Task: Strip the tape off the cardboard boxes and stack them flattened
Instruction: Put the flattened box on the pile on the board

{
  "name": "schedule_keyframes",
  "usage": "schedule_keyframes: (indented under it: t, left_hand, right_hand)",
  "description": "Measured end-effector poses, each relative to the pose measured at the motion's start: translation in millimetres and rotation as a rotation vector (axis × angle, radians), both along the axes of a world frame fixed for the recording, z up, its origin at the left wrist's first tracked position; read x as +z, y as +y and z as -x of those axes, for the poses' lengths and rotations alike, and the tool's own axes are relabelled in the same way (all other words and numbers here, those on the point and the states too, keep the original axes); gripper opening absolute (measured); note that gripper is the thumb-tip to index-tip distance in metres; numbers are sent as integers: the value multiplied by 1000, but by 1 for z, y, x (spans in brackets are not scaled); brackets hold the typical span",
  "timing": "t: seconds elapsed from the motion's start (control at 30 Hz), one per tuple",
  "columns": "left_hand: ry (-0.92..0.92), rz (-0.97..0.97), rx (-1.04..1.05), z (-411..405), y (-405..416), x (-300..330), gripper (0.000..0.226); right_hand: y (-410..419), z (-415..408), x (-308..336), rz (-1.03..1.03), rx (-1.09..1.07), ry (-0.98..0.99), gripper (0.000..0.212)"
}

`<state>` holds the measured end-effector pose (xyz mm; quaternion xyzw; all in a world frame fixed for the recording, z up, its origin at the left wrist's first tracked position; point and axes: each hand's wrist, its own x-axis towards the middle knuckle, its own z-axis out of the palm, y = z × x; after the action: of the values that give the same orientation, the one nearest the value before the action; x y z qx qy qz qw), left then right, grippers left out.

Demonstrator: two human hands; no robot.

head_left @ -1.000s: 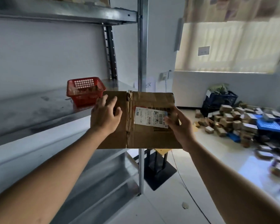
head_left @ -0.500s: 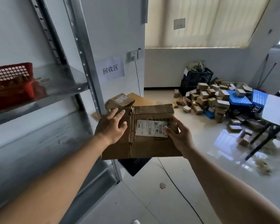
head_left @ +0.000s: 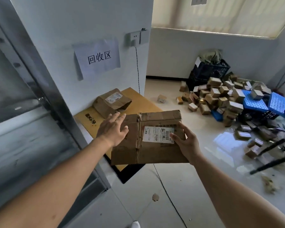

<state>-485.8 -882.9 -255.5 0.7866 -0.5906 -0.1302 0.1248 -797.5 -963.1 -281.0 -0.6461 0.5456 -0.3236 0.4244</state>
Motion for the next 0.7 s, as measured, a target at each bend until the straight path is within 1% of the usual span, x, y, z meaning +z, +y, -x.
schedule_keyframes:
  t: [0.1, 0.27, 0.43, 0.53, 0.7]
  left_hand:
    - [-6, -9, 24, -16, -39, -2, 65]
    - [2, -25, 131, -46, -101, -13, 65]
    - [13, -55, 270, -70, -156, -37, 65]
    - [25, -89, 376, -84, -188, -48, 65]
    - [11, -129, 518, -111, -223, -68, 66]
  right_hand:
    - [-50, -20, -4, -24, 24, 8, 70]
    - [-137, -60, -17, -66, 100, -4, 67]
    - [-235, -109, -41, -97, 249, -3, 69]
    - [-292, -144, -56, -140, 335, -8, 64]
    - [-365, -206, -77, -183, 487, 37, 62]
